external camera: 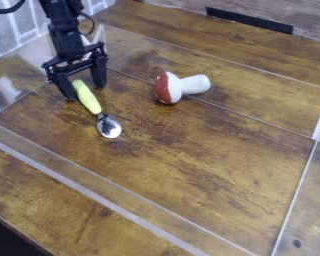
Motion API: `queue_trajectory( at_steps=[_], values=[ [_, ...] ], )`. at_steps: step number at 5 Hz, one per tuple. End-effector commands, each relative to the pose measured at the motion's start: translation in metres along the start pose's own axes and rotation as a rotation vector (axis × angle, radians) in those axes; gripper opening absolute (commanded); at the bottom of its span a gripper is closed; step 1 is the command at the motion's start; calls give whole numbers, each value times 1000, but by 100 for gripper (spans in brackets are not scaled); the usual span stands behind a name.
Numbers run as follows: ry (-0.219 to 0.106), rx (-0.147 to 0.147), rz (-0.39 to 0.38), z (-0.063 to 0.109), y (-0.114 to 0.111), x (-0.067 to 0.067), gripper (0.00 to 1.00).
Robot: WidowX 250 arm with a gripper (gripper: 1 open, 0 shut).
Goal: Move the green spoon to the right
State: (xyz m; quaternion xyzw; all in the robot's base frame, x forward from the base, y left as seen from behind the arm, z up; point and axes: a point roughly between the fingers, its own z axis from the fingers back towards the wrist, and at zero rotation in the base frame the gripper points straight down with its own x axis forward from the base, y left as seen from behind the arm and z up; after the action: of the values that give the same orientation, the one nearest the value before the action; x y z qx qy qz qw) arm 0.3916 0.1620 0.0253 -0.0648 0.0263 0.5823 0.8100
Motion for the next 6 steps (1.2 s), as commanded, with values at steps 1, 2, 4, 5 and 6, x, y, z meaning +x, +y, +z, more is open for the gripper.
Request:
queue_trajectory(
  at_steps=[1, 2, 4, 5, 6],
  values=[
    [-26, -18, 26, 15, 6, 8, 0],
    [-48, -12, 2, 29, 3, 0, 0],
    [-117, -18, -61, 70, -5, -24, 0],
    [-148, -26, -126, 97, -14, -47, 0],
    [-166, -33, -173, 116, -21, -70, 0]
  ],
)
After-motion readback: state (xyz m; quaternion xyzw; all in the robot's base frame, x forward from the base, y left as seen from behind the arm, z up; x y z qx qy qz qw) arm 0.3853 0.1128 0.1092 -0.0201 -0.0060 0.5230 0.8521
